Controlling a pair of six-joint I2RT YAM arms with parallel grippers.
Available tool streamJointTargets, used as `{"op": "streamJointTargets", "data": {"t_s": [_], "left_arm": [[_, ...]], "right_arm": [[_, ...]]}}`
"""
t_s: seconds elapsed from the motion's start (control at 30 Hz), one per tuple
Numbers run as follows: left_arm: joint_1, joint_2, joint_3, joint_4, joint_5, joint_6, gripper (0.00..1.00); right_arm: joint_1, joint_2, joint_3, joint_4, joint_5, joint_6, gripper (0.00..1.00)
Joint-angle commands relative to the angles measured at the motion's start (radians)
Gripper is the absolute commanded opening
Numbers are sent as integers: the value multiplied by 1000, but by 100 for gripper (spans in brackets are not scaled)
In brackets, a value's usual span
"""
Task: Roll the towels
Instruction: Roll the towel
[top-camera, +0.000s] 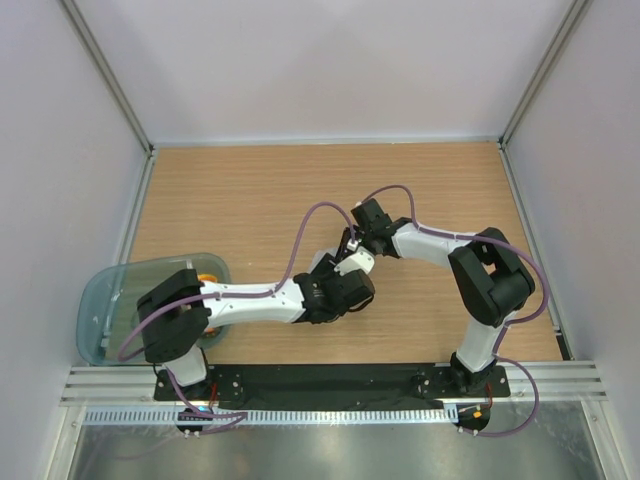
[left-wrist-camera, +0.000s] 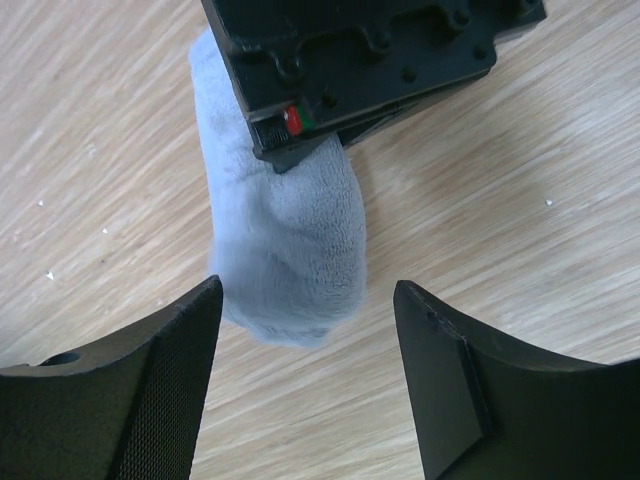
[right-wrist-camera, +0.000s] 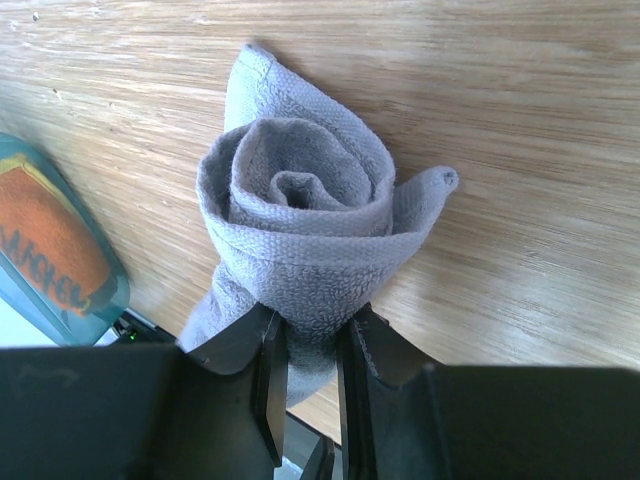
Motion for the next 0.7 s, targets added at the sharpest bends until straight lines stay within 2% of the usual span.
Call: {"op": "streamJointTargets", "data": {"t_s": [0.0,0.07,0.2,0.4,0.6,0.67], "left_arm": [[-16,7,43,-1,-99,24,70],[-39,5,50,-18,-151,22,70],[-56,-9,42,-32,-162,-1,70],[-56,34,10,27,-109,9,68],[22,77,-33,116,2,-4,62],[59,82,-59,142,43,-5,57]], "right_arm": [[11,-11,27,-42,-18,-13,7],[10,-9,27,-45,-20,-13,7],[11,-6,35,-47,-20,-15,7],[10,-5,35,-45,-26,-12,7],[10,-9,32,-50,-38,-15,7],[11,-8,32,-50,-48,-17,7]]}}
